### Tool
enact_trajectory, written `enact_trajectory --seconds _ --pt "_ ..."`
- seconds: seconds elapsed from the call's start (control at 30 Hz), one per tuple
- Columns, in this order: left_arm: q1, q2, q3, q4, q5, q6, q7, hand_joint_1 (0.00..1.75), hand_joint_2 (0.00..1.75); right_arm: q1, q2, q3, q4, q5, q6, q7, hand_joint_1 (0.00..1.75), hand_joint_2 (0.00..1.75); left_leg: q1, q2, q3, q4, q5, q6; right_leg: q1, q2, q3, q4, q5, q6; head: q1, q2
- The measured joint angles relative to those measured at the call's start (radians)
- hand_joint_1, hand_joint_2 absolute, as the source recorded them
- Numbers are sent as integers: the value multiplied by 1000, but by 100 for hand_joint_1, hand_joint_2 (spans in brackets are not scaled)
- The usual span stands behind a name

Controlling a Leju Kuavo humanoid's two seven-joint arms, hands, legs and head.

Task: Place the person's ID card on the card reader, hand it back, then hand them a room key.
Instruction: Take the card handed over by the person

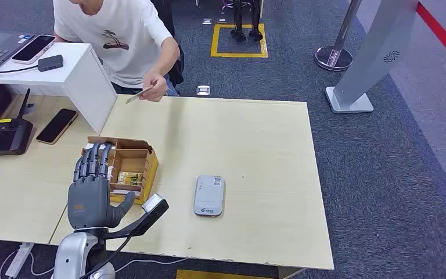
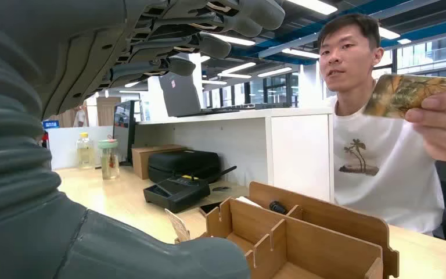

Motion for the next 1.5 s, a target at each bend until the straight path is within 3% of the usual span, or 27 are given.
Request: enact_trajectory --seconds 0.63,0.9,1.1,1.23,1.5 --pt "-10 9 0 0 -22 -7 20 0 175 0 0 0 0 0 -1 0 0 0 0 0 0 0 0 0 0 0 0 0 0 0 0 0" --pt "-48 92 1 12 -27 -31 149 0 175 0 0 2 0 3 0 0 0 0 0 0 0 0 0 0 0 0 0 0 0 0 0 0" --pt "-56 135 1 19 -27 -49 167 2 175 0 0 2 0 3 0 0 0 0 0 0 0 0 0 0 0 0 0 0 0 0 0 0" --pt "-57 147 1 19 -27 -51 166 175 175 0 0 2 0 3 1 0 0 0 0 0 0 0 0 0 0 0 0 0 0 0 0 0" --pt "-60 149 1 19 -27 -56 155 175 175 0 0 3 0 3 1 0 0 0 0 0 0 0 0 0 0 0 0 0 0 0 0 0"
